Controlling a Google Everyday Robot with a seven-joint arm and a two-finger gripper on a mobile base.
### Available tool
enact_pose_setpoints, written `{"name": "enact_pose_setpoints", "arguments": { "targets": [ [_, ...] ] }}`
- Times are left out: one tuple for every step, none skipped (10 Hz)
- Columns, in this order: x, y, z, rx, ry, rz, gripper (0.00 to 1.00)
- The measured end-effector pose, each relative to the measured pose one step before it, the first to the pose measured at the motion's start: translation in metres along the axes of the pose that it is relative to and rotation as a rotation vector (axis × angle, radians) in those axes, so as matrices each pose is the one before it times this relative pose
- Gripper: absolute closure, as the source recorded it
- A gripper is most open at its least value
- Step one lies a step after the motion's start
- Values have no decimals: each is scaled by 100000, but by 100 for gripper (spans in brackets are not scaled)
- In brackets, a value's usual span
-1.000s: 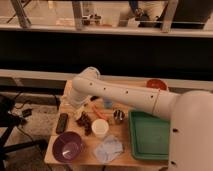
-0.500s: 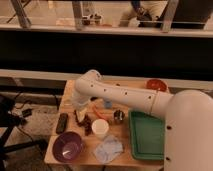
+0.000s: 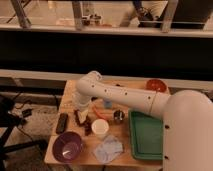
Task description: Place grapes in tray
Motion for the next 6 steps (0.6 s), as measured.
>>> {"name": "enact_pose_setpoints", "arguments": {
  "targets": [
    [116, 35, -35, -94, -74, 405, 20],
    [203, 115, 18, -308, -97, 602, 20],
    [174, 116, 109, -423, -380, 773, 20],
    [337, 166, 222, -661, -409, 892, 20],
    [555, 334, 331, -987, -243, 1055, 20],
    [412, 115, 114, -485, -107, 788, 20]
  ]
}}
